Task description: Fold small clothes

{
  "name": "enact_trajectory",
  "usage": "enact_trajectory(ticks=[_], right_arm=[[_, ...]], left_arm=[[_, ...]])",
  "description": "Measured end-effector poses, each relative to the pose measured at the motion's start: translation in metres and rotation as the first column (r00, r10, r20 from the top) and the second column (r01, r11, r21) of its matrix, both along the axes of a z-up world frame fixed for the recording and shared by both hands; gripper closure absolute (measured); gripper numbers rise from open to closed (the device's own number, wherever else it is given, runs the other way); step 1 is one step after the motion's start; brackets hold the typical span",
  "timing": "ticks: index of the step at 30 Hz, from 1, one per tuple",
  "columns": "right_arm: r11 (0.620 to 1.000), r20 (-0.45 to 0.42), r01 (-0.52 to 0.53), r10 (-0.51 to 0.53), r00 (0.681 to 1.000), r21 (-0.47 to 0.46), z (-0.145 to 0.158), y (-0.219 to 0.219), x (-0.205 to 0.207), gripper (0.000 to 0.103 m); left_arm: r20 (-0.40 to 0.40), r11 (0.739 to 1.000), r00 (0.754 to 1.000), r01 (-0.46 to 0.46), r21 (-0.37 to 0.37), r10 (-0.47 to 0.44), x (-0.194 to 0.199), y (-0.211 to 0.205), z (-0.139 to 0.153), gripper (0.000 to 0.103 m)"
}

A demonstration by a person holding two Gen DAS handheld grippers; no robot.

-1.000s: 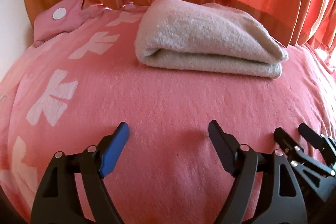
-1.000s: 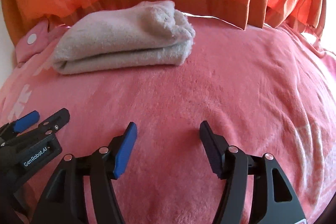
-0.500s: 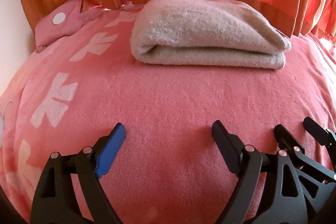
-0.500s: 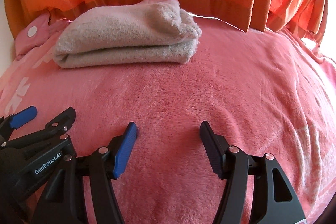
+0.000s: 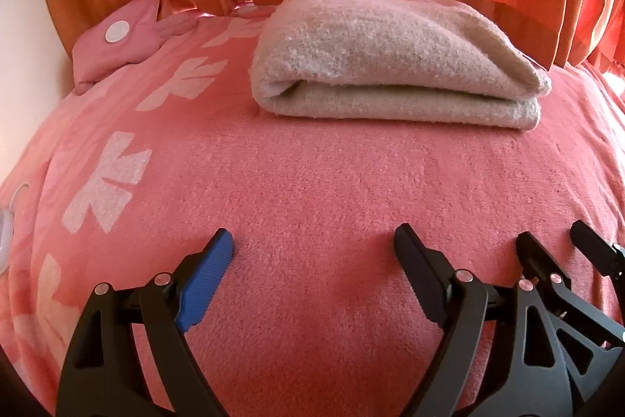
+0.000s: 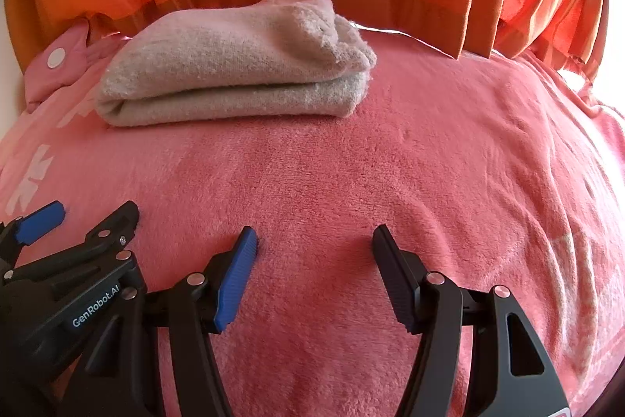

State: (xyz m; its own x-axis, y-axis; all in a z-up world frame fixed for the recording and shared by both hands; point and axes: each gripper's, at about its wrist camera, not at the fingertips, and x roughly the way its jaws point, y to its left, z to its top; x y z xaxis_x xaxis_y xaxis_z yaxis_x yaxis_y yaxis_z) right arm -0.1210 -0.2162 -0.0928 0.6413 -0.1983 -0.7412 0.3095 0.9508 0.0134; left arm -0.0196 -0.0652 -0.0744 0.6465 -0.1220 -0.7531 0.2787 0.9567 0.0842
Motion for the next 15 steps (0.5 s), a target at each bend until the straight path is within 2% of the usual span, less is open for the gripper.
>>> enact_trajectory(ticks=[15], right_arm=[[1.0,0.0,-0.003,0.003,1.0,-0.001,0.0,-0.0013,0.0003,0.042]], left_arm=[[-0.001,1.0,1.0,-0.004,0.007,0.004,0.0012,-0.0009,-0.0012,0.021]])
